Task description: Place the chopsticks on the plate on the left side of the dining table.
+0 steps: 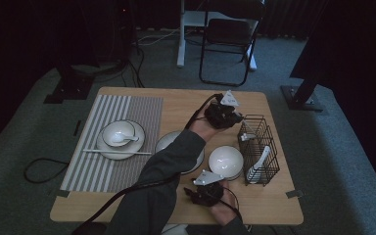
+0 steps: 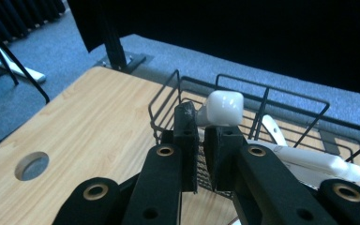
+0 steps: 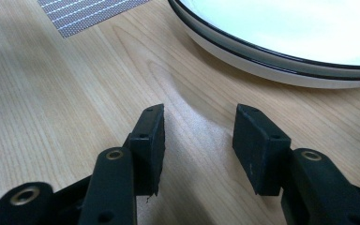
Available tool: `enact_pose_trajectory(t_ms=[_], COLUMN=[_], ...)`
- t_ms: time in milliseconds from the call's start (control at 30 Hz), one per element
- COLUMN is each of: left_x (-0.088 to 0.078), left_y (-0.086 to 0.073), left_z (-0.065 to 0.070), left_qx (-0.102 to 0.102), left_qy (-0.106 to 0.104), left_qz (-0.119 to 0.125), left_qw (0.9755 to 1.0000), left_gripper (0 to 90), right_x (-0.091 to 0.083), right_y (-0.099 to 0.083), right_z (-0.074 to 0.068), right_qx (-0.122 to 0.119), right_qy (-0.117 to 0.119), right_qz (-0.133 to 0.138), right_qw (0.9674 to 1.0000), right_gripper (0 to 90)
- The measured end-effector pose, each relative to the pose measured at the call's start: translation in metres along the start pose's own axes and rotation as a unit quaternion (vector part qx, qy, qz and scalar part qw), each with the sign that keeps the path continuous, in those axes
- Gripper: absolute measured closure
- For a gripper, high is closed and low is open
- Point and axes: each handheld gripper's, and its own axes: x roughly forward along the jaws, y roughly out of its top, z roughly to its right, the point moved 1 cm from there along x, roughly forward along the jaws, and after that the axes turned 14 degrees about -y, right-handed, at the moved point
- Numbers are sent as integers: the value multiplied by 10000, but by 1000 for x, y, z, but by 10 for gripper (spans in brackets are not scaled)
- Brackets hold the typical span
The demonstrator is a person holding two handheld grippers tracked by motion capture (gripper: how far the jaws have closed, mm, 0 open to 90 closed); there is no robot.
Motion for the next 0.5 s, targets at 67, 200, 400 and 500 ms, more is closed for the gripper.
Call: enact_pose_trajectory(t_ms=[67, 200, 400, 500], left_x=[-10, -23, -42, -48], left_y=[3, 6, 6, 6], left_z=[0, 2, 3, 3], left_qx=[11, 32, 63, 45], left_qy=[3, -12, 20, 25], left_qz=[121, 255, 374, 426], left_qw=[9999, 9997, 9993, 9991], left_gripper=[850, 850, 850, 850], right_x=[0, 0, 0, 0], right_y=[0, 0, 0, 0], right_z=[0, 0, 0, 0], right_qx=[9, 11, 9, -4], right_qy=[2, 0, 2, 0], right_qz=[0, -1, 0, 8], right_qw=[10000, 10000, 10000, 10000], right_gripper=[533, 533, 533, 533])
